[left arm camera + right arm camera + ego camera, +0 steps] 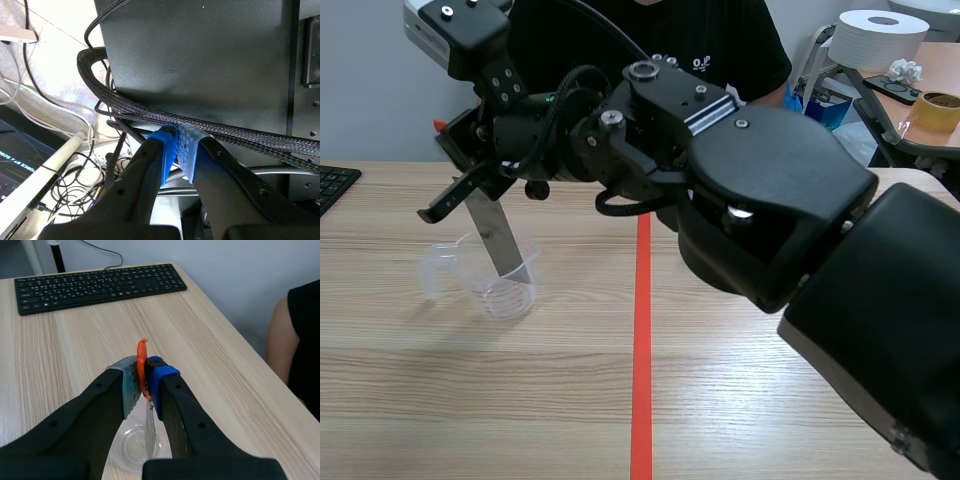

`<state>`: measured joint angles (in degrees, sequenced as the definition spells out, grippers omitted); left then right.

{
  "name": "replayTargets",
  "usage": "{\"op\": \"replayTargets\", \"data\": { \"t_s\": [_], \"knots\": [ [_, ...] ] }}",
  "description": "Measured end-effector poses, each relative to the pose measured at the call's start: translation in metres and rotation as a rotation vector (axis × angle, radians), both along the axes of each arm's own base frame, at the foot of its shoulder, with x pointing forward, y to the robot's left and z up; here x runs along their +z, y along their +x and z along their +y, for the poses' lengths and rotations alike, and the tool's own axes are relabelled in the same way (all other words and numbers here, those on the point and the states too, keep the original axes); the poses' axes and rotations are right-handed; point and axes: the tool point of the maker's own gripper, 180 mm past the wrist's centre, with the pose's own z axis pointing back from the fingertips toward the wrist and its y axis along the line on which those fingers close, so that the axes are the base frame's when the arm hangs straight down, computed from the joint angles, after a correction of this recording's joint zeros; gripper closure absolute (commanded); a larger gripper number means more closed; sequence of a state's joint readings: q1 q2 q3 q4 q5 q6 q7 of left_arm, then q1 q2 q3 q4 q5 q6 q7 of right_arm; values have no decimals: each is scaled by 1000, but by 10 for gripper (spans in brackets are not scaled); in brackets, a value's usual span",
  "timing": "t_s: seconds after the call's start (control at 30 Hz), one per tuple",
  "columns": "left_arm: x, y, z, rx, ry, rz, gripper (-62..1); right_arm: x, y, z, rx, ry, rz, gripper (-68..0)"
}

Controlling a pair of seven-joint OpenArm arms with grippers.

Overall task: Do the redox reaction experiment.
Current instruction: 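Move the plate over the blue solution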

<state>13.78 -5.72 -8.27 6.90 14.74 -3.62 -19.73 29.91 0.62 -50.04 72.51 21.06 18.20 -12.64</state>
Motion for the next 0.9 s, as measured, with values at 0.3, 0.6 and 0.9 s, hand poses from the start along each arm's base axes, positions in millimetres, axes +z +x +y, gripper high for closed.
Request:
{"op": "replayTargets", "data": {
  "t_s": [0.3,0.6,0.9],
  "knots": [
    [0,0,0,0,0,0,-42,44,6,-12,-36,71,-4,-6],
    [0,0,0,0,0,0,-42,78,6,-24,-60,93,-32,-6],
    [0,0,0,0,0,0,-42,104,4,-41,-59,127,-73,-6]
  ]
}}
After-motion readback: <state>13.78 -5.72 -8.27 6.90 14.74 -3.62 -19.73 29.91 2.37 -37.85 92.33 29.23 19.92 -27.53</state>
